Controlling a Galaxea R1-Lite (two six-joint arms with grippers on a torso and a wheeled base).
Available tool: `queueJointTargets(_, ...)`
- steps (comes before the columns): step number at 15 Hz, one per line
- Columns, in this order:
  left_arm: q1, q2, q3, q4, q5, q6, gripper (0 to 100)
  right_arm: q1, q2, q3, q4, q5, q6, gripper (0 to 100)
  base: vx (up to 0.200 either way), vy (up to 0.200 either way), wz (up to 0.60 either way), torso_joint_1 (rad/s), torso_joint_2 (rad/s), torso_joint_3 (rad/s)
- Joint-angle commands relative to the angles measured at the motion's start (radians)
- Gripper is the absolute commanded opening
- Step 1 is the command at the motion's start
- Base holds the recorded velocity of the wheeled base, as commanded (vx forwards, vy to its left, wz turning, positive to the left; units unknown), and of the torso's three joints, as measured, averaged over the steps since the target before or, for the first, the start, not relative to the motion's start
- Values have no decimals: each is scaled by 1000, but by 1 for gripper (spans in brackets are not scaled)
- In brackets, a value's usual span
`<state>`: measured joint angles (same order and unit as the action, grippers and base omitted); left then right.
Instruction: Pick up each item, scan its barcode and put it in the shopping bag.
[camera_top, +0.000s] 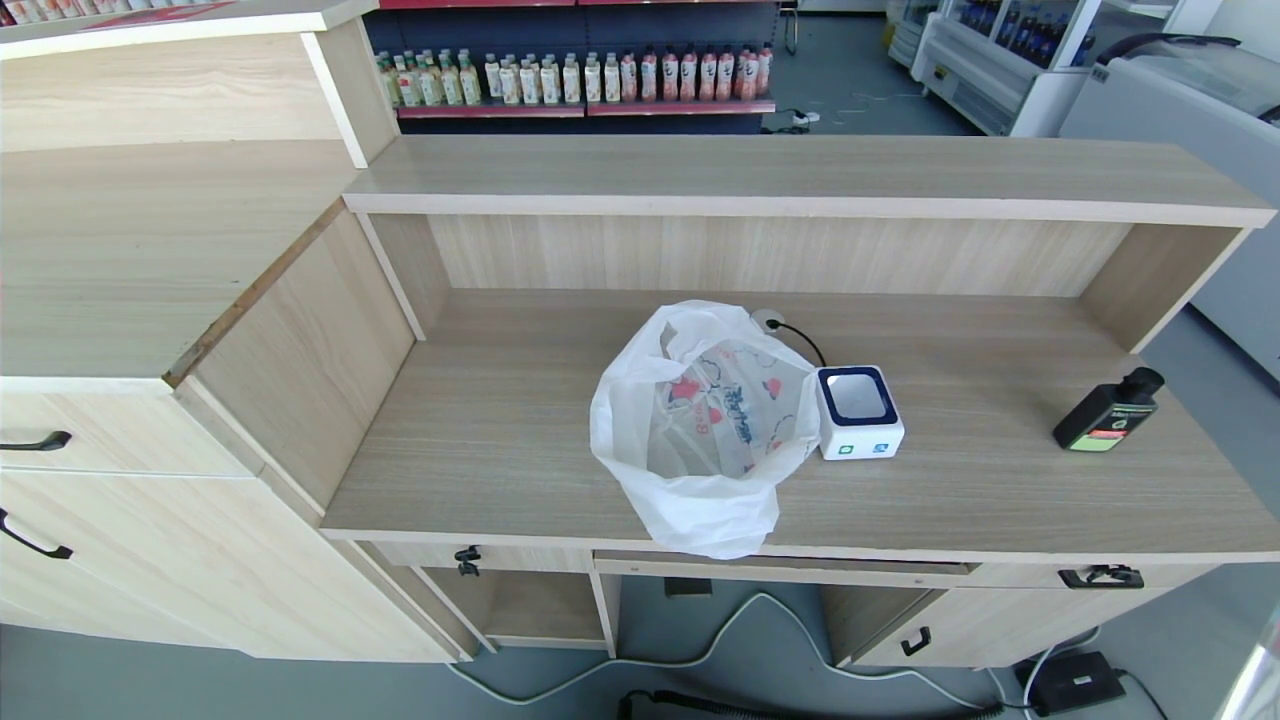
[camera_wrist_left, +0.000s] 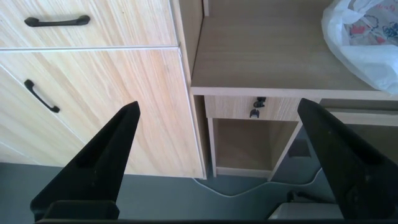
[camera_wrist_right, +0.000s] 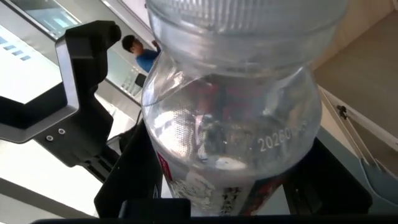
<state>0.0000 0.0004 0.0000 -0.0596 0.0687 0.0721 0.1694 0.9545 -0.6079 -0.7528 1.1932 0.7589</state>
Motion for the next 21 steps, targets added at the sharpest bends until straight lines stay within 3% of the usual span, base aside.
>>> queueJointTargets(1, 0, 0, 0, 0, 0, 0, 100, -1, -3, 0, 0, 0, 0, 0, 0, 0, 0, 0, 0, 0)
queueJointTargets(8, 0, 0, 0, 0, 0, 0, 100, -16, -8, 2, 1, -1, 2, 0, 0, 0, 0, 0, 0, 0)
queueJointTargets(10, 0, 0, 0, 0, 0, 0, 100, -80, 13, 36, 1, -10, -44, 0, 0, 0, 0, 0, 0, 0)
queueJointTargets(13, 0, 0, 0, 0, 0, 0, 100, -275, 67, 148, 1, -90, -283, 0, 0, 0, 0, 0, 0, 0)
queueJointTargets(14, 0, 0, 0, 0, 0, 0, 100, -286, 76, 152, 1, -109, -302, 0, 0, 0, 0, 0, 0, 0)
queueJointTargets(15, 0, 0, 0, 0, 0, 0, 100, -326, 168, 161, 4, -330, -483, 0, 0, 0, 0, 0, 0, 0)
queueJointTargets(17, 0, 0, 0, 0, 0, 0, 100, -367, 283, 154, 13, -666, -731, 0, 0, 0, 0, 0, 0, 0)
queueJointTargets(19, 0, 0, 0, 0, 0, 0, 100, -418, 356, 160, 6, -886, -952, 0, 0, 0, 0, 0, 0, 0)
queueJointTargets(21, 0, 0, 0, 0, 0, 0, 100, -496, 425, 158, -46, -978, -1072, 0, 0, 0, 0, 0, 0, 0)
